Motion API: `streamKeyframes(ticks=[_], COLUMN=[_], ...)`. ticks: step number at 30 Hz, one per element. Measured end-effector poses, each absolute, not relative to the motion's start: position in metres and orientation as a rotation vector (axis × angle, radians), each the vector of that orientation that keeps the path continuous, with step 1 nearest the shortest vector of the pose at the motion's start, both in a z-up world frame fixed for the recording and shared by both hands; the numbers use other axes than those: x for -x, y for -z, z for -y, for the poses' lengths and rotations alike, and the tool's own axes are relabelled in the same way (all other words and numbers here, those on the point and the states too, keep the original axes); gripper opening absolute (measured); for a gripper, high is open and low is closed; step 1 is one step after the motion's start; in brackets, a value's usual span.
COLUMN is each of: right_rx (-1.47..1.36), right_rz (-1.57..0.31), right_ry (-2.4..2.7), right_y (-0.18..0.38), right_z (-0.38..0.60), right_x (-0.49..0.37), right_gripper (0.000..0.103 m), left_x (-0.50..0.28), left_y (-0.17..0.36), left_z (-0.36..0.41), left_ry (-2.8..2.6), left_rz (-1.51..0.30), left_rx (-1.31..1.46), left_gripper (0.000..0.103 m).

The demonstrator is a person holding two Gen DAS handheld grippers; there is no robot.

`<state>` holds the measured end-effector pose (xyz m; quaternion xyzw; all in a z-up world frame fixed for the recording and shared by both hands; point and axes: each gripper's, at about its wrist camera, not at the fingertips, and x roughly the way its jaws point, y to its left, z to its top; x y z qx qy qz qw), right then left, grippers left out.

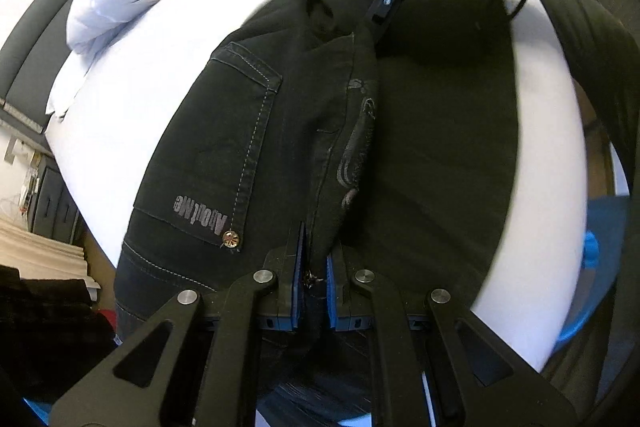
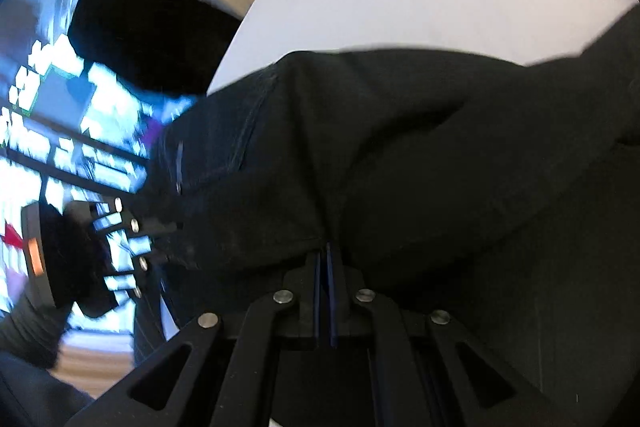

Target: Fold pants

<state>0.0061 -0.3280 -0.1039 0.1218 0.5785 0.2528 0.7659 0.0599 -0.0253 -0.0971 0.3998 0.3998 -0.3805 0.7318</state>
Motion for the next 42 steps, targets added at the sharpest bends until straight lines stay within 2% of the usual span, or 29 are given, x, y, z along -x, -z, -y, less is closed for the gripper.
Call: streamKeyframes(ticks=[9, 19, 23, 34, 42], right_rx=[0.180, 0.338, 0.342, 0.310, 0.223], right_rz=[-1.224, -1.195, -1.193, -1.216, -1.140], right_ry=[-0.471, -0.419, -0.397, -0.418, -0.427], right_y=[0.084, 0.080, 0.083, 0.090, 0.090], right_z=[0.297, 0.253, 0.230, 0.274, 0.283], right_x=[0.045, 0.074, 0.076, 0.074, 0.076], right_gripper=[0.004, 0.004, 0.004, 0.005, 0.013], left_x=[-0.042, -0.031, -0.030, -0.024, -0.032], left_y=[0.108, 0.116, 0.115, 0.123, 0.120], left_z=[0.031, 0.023, 0.021, 0.013, 0.005], left_ry=[0.876, 0.903, 0.919, 0.924, 0.856], left_rz=[-0.862, -0.849, -0.848, -0.835, -0.899], left_rx=[-0.922, -0.961, -0.943, -0.930, -0.828], left_gripper=[0.008, 0.007, 0.007, 0.007, 0.012])
